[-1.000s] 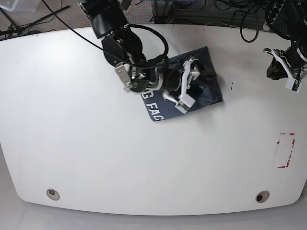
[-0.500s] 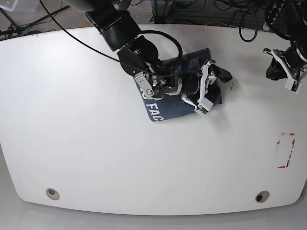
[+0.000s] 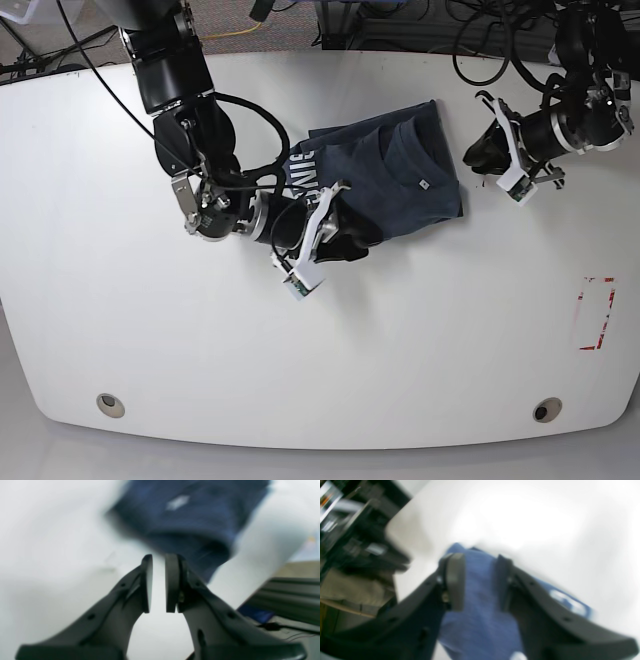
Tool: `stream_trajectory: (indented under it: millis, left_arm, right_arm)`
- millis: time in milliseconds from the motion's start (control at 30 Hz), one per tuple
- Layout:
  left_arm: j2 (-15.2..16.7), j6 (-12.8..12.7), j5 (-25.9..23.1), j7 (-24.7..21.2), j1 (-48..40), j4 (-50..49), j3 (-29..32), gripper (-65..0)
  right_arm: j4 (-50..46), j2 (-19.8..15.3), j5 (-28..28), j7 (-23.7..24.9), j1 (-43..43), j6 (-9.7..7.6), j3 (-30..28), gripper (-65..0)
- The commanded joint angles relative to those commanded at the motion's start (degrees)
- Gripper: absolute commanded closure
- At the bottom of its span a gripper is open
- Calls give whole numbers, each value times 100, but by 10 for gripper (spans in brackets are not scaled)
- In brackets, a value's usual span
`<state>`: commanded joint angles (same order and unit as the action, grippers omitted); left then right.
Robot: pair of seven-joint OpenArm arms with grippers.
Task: Fold the T-shirt properly
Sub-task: 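Fold the shirt bundle over with the right gripper toward the left gripper, then grasp the folded shirt with both grippers and square its edges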
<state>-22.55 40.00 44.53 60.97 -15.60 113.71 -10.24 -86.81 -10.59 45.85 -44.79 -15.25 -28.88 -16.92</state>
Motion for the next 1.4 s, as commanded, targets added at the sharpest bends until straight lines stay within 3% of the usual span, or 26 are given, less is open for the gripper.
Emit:
stream_trajectory:
  millis: [200, 400, 467, 600, 700, 800, 1067, 1200, 1400]
  left_arm:
    - [571, -549, -79, 0, 88, -88, 527, -82]
    - [1046, -629, -1345, -9, 123, -536, 923, -82]
    - [1204, -620, -1723, -18, 132, -756, 914, -82]
    - [1108, -505, -2136, -404, 299, -1231, 914, -82]
    - [835, -259, -2154, -747, 316, -1626, 914, -82]
    - [695, -224, -2171, -870, 413, -1943, 914, -82]
    - [325, -119, -2110, -879, 695, -1679, 888, -82]
    - [334, 0, -2119, -879, 651, -914, 563, -82]
    - [536, 0, -2119, -879, 149, -229, 158, -82]
  right_arm:
    - [800, 149, -941, 53, -264, -53, 9, -152]
    - [1591, 413, -2127, 782, -255, -62, 18, -149]
    - [1811, 413, -2268, 1011, -237, -70, 18, -147]
    - [2224, 369, -2321, 1380, -237, -308, 35, -146]
    - [2426, 211, -2295, 1653, -255, -334, 35, -146]
    - [2356, 70, -2268, 1688, -229, -343, 44, -146]
    - [818, -211, -2268, 835, 114, -325, 88, -146]
    - [229, -149, -2321, 510, 264, -343, 615, -146]
    - [747, -141, -2330, 554, -105, -334, 615, -146]
